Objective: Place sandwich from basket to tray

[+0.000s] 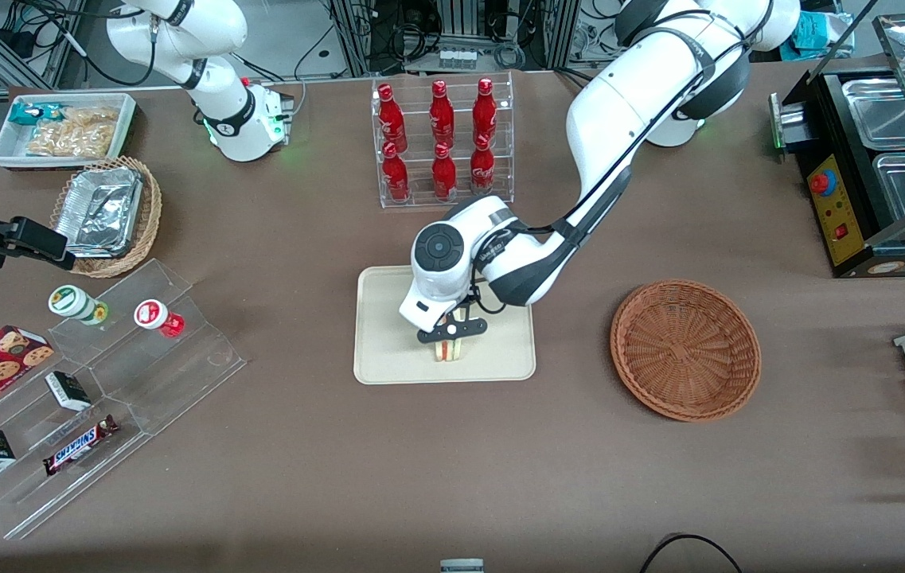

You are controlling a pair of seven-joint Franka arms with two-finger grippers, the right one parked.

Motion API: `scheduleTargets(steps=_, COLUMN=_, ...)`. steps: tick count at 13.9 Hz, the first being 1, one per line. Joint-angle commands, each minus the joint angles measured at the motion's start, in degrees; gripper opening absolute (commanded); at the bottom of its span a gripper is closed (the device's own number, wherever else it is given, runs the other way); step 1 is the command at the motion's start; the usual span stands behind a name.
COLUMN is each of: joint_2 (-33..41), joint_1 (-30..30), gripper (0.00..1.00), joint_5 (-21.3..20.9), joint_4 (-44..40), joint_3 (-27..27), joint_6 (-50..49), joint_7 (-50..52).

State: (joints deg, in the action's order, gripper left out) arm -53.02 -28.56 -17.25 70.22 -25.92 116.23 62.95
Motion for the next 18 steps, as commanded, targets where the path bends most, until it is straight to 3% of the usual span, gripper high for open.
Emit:
scheduleTargets(steps=1, joint_2=-0.51, joint_1=-0.71, gripper=0.99, joint_5=-0.95, joint_4=-2.37, joint_3=0.43, joint_6=-1.01, joint_7=-1.77)
scheduleTargets(steps=4, joint_2=2.21, joint_1=-0.35, gripper=1.0, joint_5=-0.69, joint_4=-2.19, joint_3=0.43, joint_6=-1.8, joint_7=-2.92)
scheduleTargets(steps=8, joint_2=8.44, joint_1=1.75, gripper=1.0, joint_5=-0.51, joint_4=-1.84, joint_3=0.52, joint_6=-10.05, joint_7=-3.19)
scheduleTargets(steps=15, joint_2=24.97, joint_1=14.65, gripper=1.0, joint_5=-0.42, joint_4=17.12, joint_3=0.17, joint_6=-13.93, joint_7=-3.1)
scheduleTargets(steps=18, joint_2=29.72, joint_1=20.2, gripper=1.0, joint_5=1.33, joint_4=22.05, joint_3=0.08, joint_6=-13.84, joint_7=-10.02)
